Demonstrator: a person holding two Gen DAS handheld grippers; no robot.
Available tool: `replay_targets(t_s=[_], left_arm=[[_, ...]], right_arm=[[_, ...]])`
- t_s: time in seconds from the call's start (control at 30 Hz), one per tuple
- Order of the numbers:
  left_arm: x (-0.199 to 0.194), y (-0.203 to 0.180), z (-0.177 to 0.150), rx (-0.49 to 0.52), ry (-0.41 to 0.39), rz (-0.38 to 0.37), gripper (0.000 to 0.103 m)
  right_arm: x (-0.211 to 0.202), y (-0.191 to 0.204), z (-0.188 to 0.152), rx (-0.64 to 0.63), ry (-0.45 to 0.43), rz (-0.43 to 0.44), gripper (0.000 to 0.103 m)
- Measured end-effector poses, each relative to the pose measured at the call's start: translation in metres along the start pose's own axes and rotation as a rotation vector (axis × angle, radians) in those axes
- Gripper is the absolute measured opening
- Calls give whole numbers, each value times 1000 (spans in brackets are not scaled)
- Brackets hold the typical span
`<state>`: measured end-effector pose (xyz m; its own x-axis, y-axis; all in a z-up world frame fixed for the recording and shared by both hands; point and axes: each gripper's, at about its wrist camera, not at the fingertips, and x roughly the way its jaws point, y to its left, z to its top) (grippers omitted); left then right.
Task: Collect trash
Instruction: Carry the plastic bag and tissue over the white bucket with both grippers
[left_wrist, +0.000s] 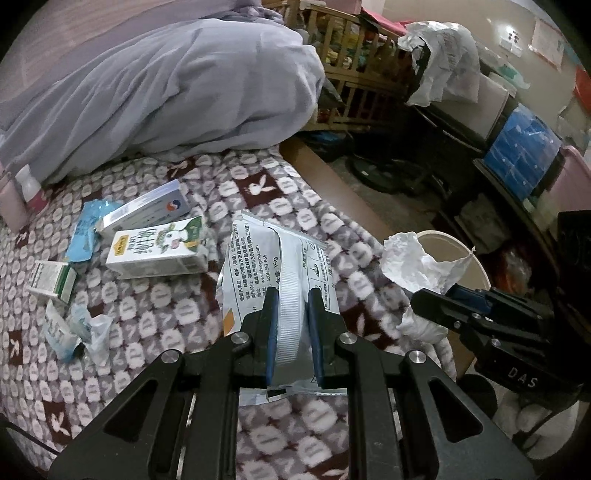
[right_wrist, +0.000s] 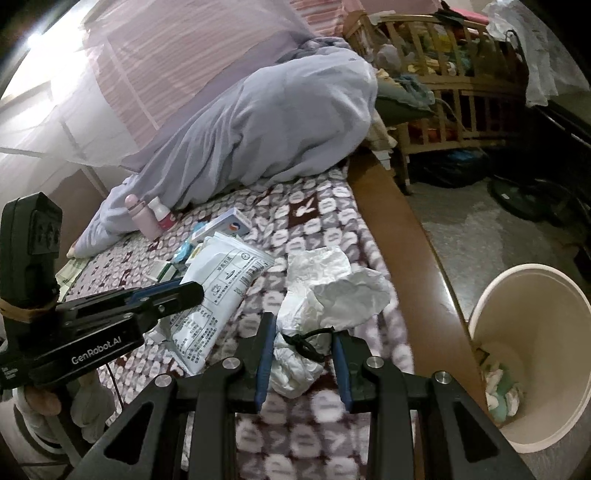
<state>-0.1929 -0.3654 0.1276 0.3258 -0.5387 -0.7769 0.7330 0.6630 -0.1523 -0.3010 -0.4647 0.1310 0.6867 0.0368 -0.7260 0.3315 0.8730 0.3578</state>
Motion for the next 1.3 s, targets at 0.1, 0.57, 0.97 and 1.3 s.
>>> replay_targets(t_s=[0.1,0.57,0.97,1.3], left_arm=[[4,-6,3,12,2,-4,13],[22,-45,15,63,12,-68,13],[41,-88,28,123,24,-138,13],[67,-136,35,178,57,-212,13]], right_arm=[[-2,-7,-1,10,-2,-7,28],[-18,-43,-5,68,-16,-63,28],[-32,-77,-12,122,-29,-118,28],[-50,-123,-22,197,-44,-198,28]])
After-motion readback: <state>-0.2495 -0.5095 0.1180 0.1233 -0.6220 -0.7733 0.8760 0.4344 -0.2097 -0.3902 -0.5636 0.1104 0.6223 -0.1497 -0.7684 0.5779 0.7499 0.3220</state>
